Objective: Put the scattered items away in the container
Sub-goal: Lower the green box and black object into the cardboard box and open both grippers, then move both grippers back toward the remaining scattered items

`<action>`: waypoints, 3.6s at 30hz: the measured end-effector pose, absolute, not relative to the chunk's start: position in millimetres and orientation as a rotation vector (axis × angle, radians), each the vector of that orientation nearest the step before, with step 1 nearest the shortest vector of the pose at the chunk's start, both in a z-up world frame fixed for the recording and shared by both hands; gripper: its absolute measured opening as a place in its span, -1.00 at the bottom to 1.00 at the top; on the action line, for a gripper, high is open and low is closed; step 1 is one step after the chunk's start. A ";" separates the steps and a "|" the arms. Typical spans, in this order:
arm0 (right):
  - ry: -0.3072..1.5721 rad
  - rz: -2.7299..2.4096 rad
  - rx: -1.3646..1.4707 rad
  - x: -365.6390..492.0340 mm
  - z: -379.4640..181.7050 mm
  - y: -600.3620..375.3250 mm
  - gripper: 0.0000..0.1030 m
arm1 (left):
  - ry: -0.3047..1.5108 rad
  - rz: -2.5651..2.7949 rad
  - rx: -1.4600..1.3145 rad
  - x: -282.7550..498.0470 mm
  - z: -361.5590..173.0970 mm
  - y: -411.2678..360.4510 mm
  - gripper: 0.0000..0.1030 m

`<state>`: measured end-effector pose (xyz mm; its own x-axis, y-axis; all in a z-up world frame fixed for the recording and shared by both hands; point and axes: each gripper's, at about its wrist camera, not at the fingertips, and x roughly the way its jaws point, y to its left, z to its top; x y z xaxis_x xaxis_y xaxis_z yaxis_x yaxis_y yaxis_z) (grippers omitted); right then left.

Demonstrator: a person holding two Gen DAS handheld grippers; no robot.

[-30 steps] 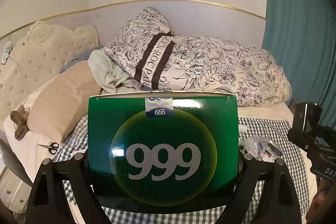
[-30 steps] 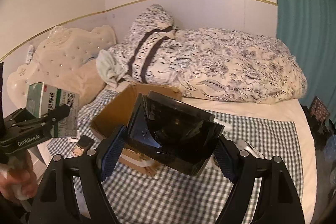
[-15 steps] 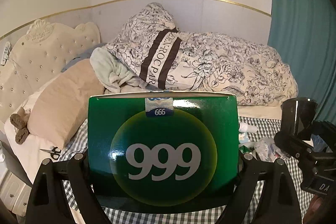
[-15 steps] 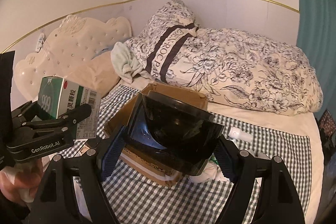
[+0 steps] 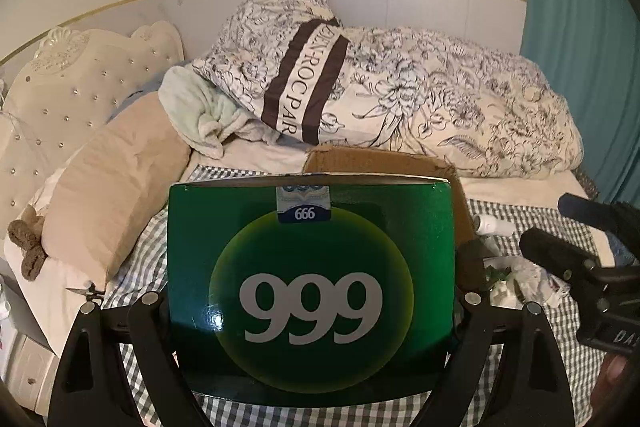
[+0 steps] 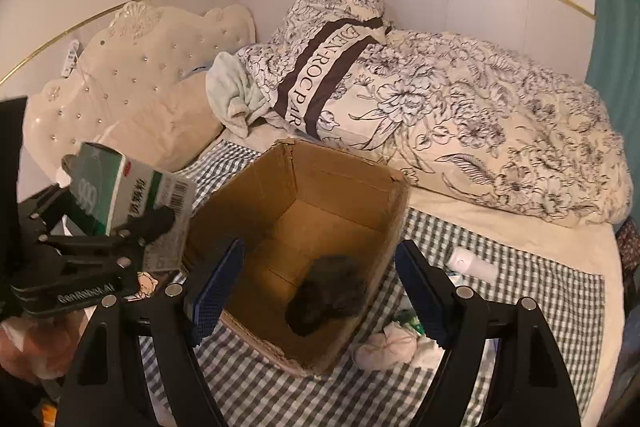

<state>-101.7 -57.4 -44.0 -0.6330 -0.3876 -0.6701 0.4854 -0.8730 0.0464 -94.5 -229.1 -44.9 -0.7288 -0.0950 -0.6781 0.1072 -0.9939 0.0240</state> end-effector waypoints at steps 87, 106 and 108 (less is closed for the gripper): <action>0.029 -2.722 0.693 46.8 94.2 147.4 1.00 | -0.001 -3.046 0.783 21.0 64.7 -70.7 1.00; 0.029 -2.766 0.882 13.0 6.6 229.4 1.00 | -0.064 -3.030 1.058 -32.0 -17.5 -13.7 1.00; 0.046 -2.766 0.895 8.1 -5.9 232.6 1.00 | -0.052 -3.030 1.093 -36.4 -27.8 -11.7 1.00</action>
<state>8.1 232.6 -5.9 -0.7858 -0.2108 -0.5814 0.2299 -0.9723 0.0419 -36.4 -11.7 -27.8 -0.7671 0.0639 -0.6384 -0.0857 -0.9963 0.0032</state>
